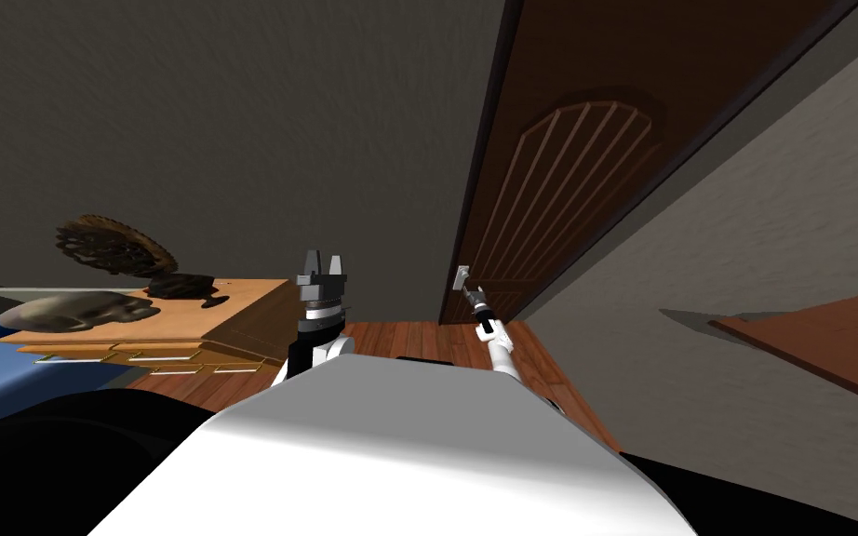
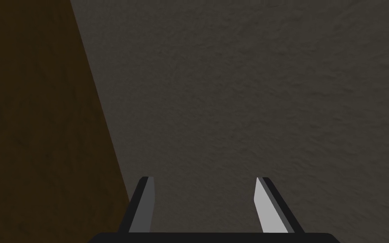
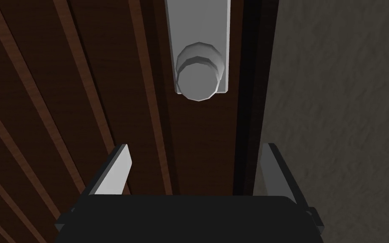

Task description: Pull the door open

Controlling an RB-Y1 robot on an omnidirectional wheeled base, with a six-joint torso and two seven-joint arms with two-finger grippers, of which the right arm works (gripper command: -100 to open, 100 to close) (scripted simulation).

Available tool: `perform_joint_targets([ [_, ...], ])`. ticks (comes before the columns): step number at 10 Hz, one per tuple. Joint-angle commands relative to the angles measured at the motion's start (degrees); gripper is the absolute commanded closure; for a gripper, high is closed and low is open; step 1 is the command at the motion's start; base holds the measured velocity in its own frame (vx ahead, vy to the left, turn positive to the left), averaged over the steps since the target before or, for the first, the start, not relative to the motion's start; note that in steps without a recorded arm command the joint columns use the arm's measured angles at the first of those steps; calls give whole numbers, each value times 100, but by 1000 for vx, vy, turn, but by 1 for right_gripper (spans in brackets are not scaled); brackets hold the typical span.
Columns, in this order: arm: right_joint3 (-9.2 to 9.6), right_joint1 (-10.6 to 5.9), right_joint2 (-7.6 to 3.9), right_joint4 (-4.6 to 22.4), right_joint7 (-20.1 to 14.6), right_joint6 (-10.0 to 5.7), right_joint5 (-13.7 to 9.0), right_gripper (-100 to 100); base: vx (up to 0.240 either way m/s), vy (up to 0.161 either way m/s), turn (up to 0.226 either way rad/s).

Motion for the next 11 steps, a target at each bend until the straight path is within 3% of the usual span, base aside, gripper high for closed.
perform_joint_targets([
  [1, -60, 16, -69, 30, -22, -38, -16, -100, 99, 25, 70],
  [8, -309, 83, -316, 154, -112, -193, -82, -100, 196, 40, 60],
  [9, -297, 67, -304, 166, -94, -193, -82, -100, 83, 8, 10],
  [10, -297, 67, -304, 166, -94, -193, -82, 100, -12, 0, -4],
  [11, -297, 67, -304, 166, -94, -193, -82, 100, -32, -3, 5],
])
